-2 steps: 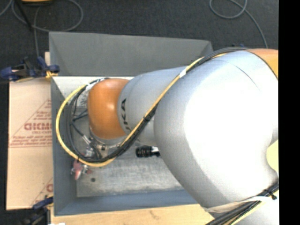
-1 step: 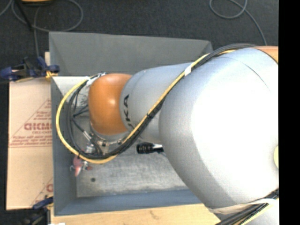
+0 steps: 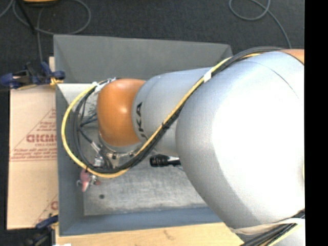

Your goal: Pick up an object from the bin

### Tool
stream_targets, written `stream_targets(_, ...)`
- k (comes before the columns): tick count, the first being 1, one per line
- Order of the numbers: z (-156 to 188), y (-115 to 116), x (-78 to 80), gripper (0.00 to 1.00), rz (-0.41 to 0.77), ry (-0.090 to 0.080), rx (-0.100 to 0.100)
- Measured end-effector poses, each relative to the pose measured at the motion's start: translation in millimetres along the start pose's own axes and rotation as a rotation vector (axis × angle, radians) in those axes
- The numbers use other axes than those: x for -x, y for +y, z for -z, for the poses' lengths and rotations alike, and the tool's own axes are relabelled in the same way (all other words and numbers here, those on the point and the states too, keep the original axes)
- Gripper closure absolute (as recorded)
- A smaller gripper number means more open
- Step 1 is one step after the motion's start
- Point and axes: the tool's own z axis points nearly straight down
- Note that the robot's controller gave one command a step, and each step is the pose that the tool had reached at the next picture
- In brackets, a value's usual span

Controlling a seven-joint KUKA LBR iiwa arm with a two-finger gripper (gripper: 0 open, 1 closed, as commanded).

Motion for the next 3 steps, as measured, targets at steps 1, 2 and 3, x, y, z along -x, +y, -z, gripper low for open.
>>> stream_targets(1,6.5,-0.8,-0.6,1.00,0.001,0.004,-0.003)
stream_targets(2,16.3,-0.5,0.3,1.00,0.002,0.002,-0.002)
stream_targets(3,20.4,-0.5,0.6,1.00,0.002,0.001,-0.001)
